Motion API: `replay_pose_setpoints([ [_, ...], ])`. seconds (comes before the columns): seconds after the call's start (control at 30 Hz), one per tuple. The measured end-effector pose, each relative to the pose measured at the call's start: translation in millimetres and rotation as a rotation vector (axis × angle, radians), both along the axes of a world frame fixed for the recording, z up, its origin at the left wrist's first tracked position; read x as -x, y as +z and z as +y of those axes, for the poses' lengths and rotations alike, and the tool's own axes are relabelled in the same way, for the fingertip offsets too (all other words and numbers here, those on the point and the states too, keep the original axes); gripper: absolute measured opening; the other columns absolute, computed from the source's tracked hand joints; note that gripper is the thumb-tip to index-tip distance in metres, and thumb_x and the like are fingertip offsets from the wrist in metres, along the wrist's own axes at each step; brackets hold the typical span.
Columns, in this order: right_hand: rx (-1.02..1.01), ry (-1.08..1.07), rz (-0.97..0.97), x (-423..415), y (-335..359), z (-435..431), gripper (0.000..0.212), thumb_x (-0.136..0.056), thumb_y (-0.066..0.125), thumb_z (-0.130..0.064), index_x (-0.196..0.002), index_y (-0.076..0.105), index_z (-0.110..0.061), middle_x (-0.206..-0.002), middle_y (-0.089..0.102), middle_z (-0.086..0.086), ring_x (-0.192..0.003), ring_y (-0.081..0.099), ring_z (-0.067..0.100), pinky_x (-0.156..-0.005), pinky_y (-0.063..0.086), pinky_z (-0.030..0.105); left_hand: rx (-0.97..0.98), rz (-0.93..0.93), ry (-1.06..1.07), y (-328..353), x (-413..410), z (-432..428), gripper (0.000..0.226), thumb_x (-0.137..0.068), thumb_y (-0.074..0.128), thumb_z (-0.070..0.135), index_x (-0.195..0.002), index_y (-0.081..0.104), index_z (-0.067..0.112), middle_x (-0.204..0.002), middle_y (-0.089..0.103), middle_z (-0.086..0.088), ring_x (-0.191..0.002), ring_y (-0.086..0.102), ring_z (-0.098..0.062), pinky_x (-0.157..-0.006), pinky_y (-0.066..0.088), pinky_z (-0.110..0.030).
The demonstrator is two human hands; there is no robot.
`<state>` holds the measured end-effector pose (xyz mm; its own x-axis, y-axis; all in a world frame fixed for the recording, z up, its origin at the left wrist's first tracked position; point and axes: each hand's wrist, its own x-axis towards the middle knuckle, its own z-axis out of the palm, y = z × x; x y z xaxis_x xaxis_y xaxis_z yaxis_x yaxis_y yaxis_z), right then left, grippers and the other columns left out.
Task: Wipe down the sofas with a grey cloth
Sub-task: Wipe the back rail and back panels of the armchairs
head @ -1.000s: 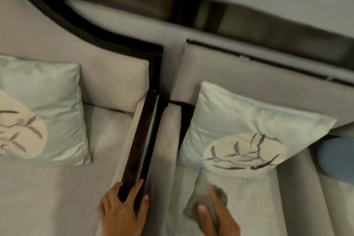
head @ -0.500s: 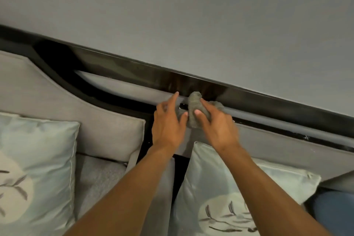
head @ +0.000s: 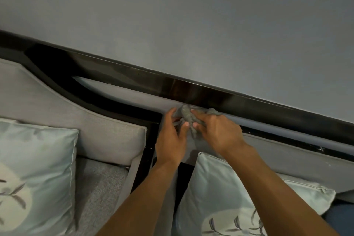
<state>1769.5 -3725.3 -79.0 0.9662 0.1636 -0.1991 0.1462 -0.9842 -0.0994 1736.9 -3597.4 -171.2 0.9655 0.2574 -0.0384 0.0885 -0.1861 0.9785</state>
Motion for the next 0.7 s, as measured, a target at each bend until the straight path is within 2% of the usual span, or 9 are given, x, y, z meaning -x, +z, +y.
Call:
replay_pose_setpoints([
  [0.1,0.045,-0.054,0.037,4,9,-29,0.043,-0.098,0.04,-0.062,-0.141,0.035,-0.062,-0.13,0.063,-0.003,-0.115,0.061,0.027,-0.085,0.049,0.039,-0.004,0.005,0.021,0,0,-1,0.055,-0.098,0.06,0.047,-0.148,0.037,0.041,-0.127,0.059,0.02,-0.12,0.061,-0.007,-0.098,0.055,-0.037],
  [0.23,-0.018,-0.112,0.08,11,14,-36,0.045,-0.099,0.041,-0.059,-0.145,0.035,-0.057,-0.138,0.058,0.001,-0.121,0.058,0.028,-0.092,0.048,0.039,-0.021,-0.016,0.024,3,2,-6,0.049,-0.1,0.058,0.045,-0.145,0.042,0.036,-0.135,0.058,0.017,-0.119,0.057,0.001,-0.096,0.052,-0.021],
  [0.4,-0.063,-0.061,0.045,10,7,-1,0.049,-0.1,0.041,-0.058,-0.147,0.033,-0.054,-0.138,0.056,0.002,-0.119,0.058,0.028,-0.09,0.047,0.038,-0.063,-0.009,0.037,3,1,-6,0.04,-0.102,0.058,0.039,-0.14,0.044,0.041,-0.124,0.061,0.021,-0.114,0.064,-0.005,-0.099,0.055,-0.043],
  [0.5,-0.071,-0.167,0.01,29,4,-37,0.048,-0.1,0.04,-0.059,-0.147,0.033,-0.054,-0.135,0.059,0.004,-0.117,0.06,0.03,-0.09,0.048,0.039,-0.105,-0.032,0.049,5,2,-6,0.037,-0.101,0.058,0.044,-0.136,0.047,0.044,-0.125,0.062,0.021,-0.114,0.063,-0.007,-0.098,0.055,-0.043],
  [0.57,-0.079,-0.276,-0.006,45,0,-80,0.049,-0.097,0.039,-0.064,-0.145,0.034,-0.056,-0.138,0.058,0.003,-0.116,0.061,0.033,-0.092,0.049,0.043,-0.147,-0.068,0.079,7,5,-12,0.035,-0.102,0.056,0.043,-0.136,0.05,0.043,-0.13,0.061,0.015,-0.116,0.062,-0.009,-0.097,0.055,-0.041],
  [0.63,-0.082,-0.389,-0.014,57,-2,-118,0.054,-0.094,0.035,-0.07,-0.145,0.034,-0.055,-0.138,0.058,0.003,-0.115,0.062,0.035,-0.091,0.05,0.044,-0.206,-0.091,0.132,10,7,-24,0.035,-0.104,0.055,0.036,-0.138,0.052,0.039,-0.137,0.055,0.006,-0.117,0.06,-0.014,-0.096,0.053,-0.036],
  [0.7,-0.115,-0.46,-0.018,59,-3,-133,0.055,-0.095,0.036,-0.069,-0.147,0.036,-0.051,-0.138,0.059,0.008,-0.116,0.061,0.036,-0.091,0.05,0.044,-0.269,-0.078,0.171,15,8,-39,0.037,-0.103,0.056,0.032,-0.139,0.053,0.037,-0.147,0.042,-0.002,-0.126,0.053,-0.022,-0.099,0.051,-0.041],
])
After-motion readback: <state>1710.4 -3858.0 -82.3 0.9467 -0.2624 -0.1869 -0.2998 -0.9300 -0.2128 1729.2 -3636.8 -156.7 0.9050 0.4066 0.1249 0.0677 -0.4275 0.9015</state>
